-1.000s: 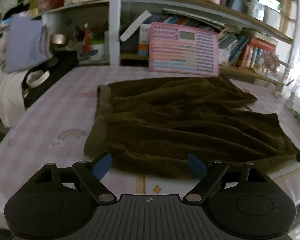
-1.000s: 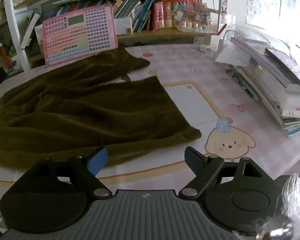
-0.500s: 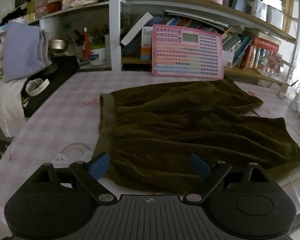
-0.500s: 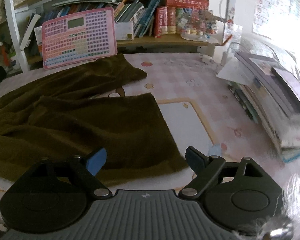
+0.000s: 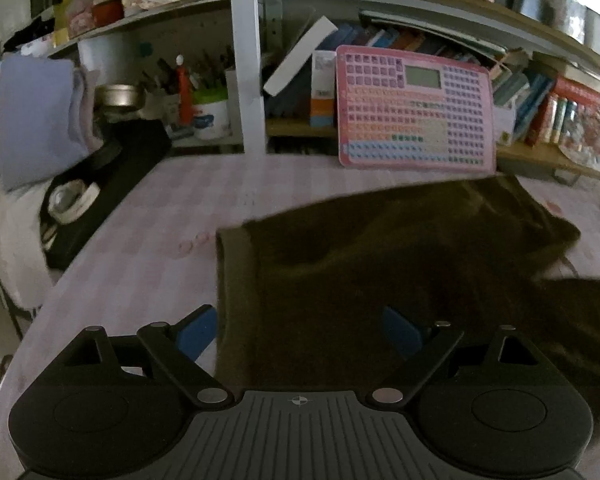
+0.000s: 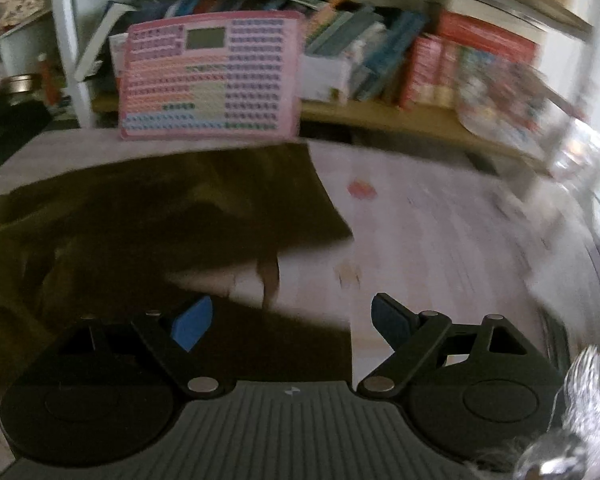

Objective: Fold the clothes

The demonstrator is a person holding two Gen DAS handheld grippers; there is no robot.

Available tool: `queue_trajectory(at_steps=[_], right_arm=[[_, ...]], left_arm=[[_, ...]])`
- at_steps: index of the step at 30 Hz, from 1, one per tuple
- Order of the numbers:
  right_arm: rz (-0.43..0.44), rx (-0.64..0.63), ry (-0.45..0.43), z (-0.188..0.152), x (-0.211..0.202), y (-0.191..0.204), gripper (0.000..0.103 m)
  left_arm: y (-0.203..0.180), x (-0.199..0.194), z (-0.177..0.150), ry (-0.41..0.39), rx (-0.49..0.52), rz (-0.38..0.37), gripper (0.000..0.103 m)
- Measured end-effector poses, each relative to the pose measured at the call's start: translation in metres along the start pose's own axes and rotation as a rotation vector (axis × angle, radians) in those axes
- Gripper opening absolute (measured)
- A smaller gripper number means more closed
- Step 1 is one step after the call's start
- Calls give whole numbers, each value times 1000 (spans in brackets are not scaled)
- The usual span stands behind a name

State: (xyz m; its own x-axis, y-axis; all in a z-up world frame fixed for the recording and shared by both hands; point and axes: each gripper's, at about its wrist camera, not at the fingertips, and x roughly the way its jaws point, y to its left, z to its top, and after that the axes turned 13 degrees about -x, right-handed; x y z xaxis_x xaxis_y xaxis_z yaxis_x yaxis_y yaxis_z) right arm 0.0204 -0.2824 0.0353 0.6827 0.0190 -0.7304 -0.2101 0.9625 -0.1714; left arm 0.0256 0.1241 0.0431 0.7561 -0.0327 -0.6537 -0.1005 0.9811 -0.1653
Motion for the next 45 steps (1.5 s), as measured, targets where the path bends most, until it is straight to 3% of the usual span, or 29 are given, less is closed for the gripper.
queue_trajectory(at_steps=[6,13,18,23,28,36,37,39,41,43,45], right_arm=[[108,-134,-41,68,65,-38,86],[170,-187,-7,116,153,-67,84],[202,-179,-9,132,200,-74,82],[226,-173,-5,145,236,-79,67],[262,-188,35,149,261,-79,55],[307,-221,48,146,270,-82,48],[311,-229,46,146,270,-82,44],[318,-245,42,146,269,-83,36],[332,-241,45,147,268,-84,25],[346,-224,58,147,266,-87,14],[325,-196,52,147,259,-89,11]], left_arm=[[-5,47,50,-16,-17,8,92],[-5,106,72,44,57,81,92],[-4,130,77,49,91,72,91],[0,144,85,60,116,39,91],[1,164,89,140,184,7,84],[6,193,82,257,232,-56,72],[8,194,82,263,222,-68,70],[9,195,83,279,218,-111,56],[6,194,85,306,230,-163,28],[3,193,86,323,252,-190,11],[3,193,88,327,255,-205,6]])
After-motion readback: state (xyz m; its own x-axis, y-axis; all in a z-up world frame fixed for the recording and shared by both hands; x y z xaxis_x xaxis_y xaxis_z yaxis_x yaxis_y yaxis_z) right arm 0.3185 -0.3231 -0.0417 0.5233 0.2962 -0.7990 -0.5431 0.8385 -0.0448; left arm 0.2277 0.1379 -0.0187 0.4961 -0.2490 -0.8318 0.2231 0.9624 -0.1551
